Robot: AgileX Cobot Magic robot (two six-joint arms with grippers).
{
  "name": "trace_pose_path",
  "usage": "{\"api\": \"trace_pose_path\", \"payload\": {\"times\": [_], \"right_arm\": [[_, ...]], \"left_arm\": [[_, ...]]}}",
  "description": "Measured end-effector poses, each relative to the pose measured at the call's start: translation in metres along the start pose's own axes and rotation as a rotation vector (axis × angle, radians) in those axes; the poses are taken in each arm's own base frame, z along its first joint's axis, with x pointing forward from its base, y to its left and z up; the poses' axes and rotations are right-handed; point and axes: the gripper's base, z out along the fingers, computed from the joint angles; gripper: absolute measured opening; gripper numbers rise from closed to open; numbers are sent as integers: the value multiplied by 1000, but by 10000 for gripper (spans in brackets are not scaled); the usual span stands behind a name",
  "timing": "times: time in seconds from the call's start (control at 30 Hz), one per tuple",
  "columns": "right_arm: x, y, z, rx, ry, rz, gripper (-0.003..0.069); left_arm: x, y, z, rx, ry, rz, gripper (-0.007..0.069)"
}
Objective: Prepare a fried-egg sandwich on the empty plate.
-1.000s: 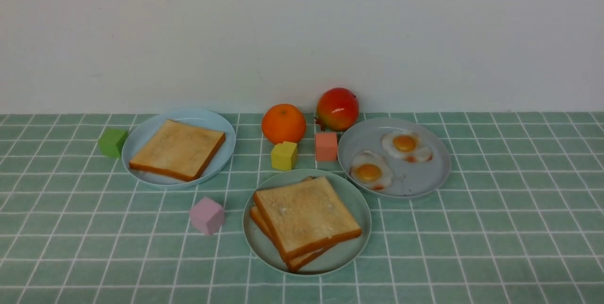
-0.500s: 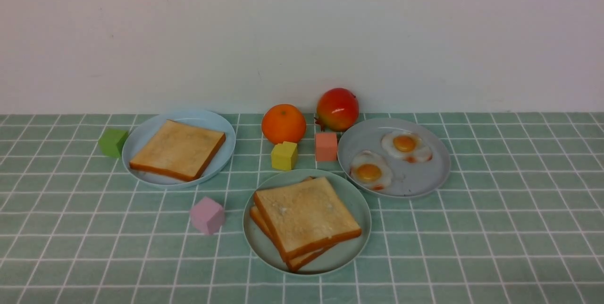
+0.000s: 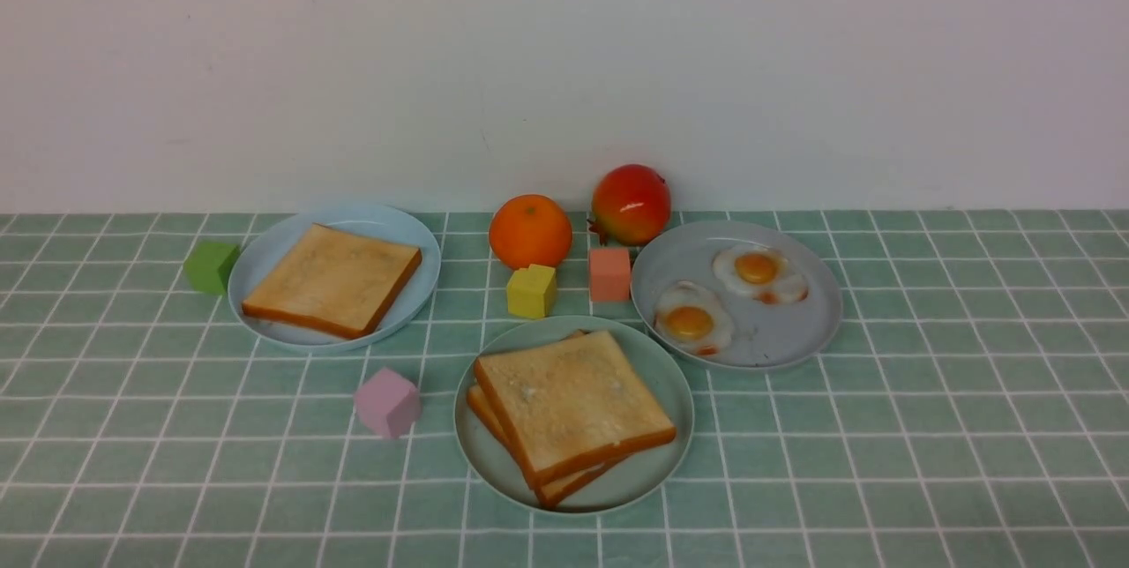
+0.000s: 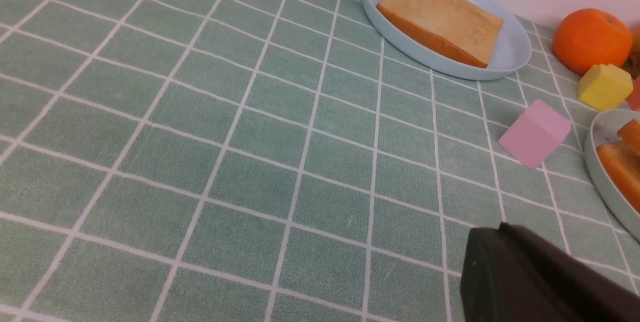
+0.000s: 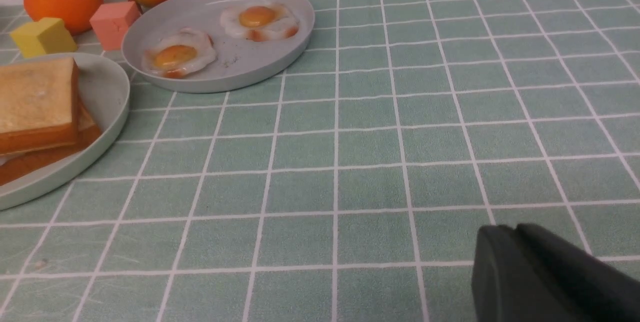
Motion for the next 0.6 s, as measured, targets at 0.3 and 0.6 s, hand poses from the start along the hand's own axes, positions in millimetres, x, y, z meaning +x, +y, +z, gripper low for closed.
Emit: {"api": "trace_pose_path", "payload": {"times": [0.3,0.6], "right_arm": [[0,0,0,0,0,0,63],[0,0,0,0,0,0,67]], "left_arm": [[0,0,0,0,0,0,6],[0,0,0,0,0,0,7]]}}
